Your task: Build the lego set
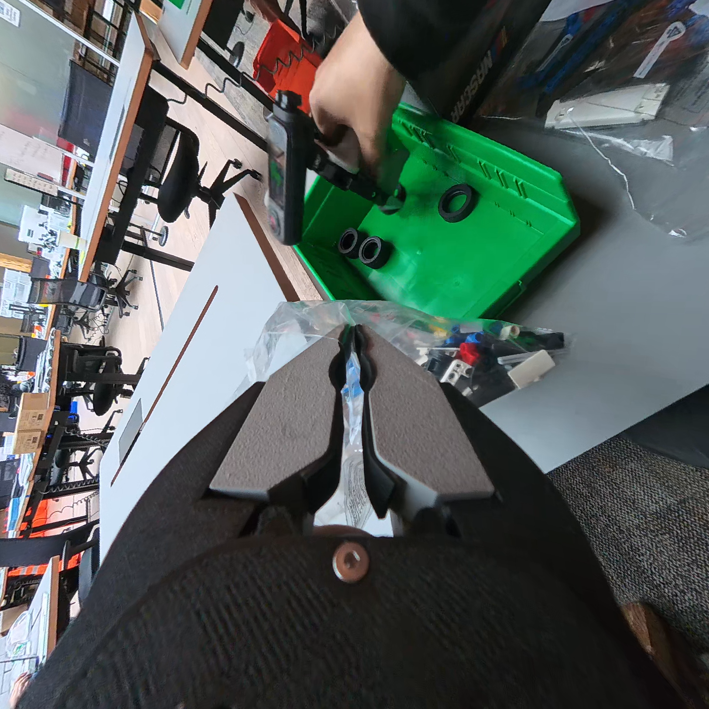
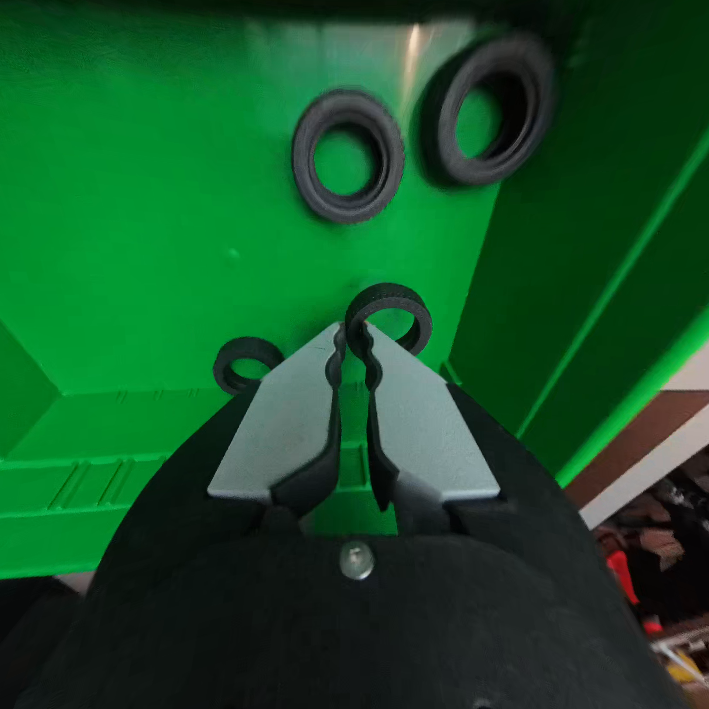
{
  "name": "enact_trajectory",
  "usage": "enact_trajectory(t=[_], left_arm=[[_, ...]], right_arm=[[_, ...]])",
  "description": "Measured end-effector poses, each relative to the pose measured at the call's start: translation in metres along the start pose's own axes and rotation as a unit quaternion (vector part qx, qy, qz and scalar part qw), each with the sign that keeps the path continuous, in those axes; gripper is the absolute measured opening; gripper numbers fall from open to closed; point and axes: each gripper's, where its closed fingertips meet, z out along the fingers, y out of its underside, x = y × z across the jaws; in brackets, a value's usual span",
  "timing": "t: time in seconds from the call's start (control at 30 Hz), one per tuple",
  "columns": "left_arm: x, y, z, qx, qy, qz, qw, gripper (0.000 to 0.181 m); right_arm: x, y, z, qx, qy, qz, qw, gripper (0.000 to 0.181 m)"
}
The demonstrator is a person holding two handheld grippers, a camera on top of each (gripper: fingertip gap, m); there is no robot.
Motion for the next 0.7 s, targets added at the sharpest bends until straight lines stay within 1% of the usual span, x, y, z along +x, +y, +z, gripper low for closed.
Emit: enact_trajectory(t=[0.07,0.1,0.2,0.23,0.27,0.3,0.37,0.43,0.5,0.57,0.6,0.63,0.67,0.7], left_arm=[[-0.001,0.001,-0.001,0.002,0.001,-0.004,1.0,0.0],[-0.002,0.001,0.0,0.002,0.001,-0.006,1.0,0.0],[-0.001,0.003,0.001,0.0,0.001,-0.007,1.0,0.0],[-0.001,0.003,0.001,-0.001,0.002,-0.006,1.0,0.0],[0.0,0.004,0.001,-0.002,0.003,-0.005,1.0,0.0],[-0.001,0.004,0.001,-0.003,0.003,-0.005,1.0,0.0],[-0.002,0.005,0.0,-0.002,0.003,-0.005,1.0,0.0],[-0.003,0.005,0.001,0.001,0.003,-0.006,1.0,0.0],[-0.003,0.005,0.003,0.003,0.003,-0.005,1.0,0.0],[-0.002,0.003,0.004,0.005,0.005,-0.003,1.0,0.0],[-0.002,0.002,0.005,0.005,0.005,-0.002,1.0,0.0],[-0.002,0.001,0.006,0.005,0.006,0.0,1.0,0.0],[-0.002,0.0,0.007,0.005,0.007,0.0,1.0,0.0],[-0.002,-0.001,0.008,0.004,0.008,0.0,1.0,0.0]], right_arm=[[0.011,-0.033,-0.017,0.07,0.021,-0.011,0.997,0.005],[0.018,-0.046,-0.021,0.087,0.03,-0.011,0.996,0.005],[0.039,-0.072,-0.017,0.089,0.064,-0.01,0.994,0.006],[0.04,-0.078,-0.013,0.088,0.059,-0.01,0.994,0.005],[0.04,-0.082,-0.009,0.085,0.053,-0.004,0.995,0.012],[0.038,-0.084,-0.006,0.081,0.046,0.001,0.996,0.029],[0.035,-0.085,-0.008,0.088,0.045,-0.001,0.995,0.026],[0.034,-0.081,-0.016,0.103,0.047,-0.002,0.994,0.035],[0.028,-0.068,-0.028,0.113,0.036,0.011,0.993,0.042],[0.004,-0.048,-0.035,0.114,-0.007,0.027,0.993,0.05],[-0.006,-0.037,-0.036,0.106,-0.018,0.031,0.994,0.059],[-0.01,-0.029,-0.036,0.102,-0.007,0.03,0.994,0.064],[-0.006,-0.022,-0.037,0.102,0.022,0.029,0.994,0.065],[0.004,-0.018,-0.039,0.104,0.055,0.034,0.992,0.063]])
